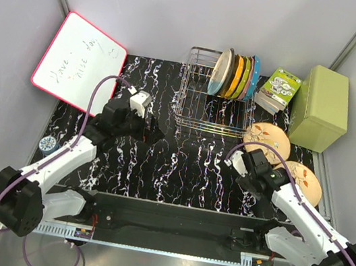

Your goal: Load the plates into the dish rack

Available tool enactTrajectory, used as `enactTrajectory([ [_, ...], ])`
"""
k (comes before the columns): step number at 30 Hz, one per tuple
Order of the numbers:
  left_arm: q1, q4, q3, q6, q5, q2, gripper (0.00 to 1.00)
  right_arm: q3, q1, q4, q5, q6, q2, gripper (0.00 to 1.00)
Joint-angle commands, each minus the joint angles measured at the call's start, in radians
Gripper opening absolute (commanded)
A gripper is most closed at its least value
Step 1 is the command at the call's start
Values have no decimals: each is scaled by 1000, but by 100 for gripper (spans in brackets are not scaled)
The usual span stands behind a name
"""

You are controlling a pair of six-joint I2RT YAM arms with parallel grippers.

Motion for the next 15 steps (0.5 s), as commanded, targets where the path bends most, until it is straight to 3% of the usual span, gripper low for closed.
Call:
enactTrajectory([
  [1,11,16,51,-11,26,8,99,-37,-2,69,73,64,5,64],
  [15,11,30,43,-32,36,26,99,-144,-6,231,167,24,76,63],
])
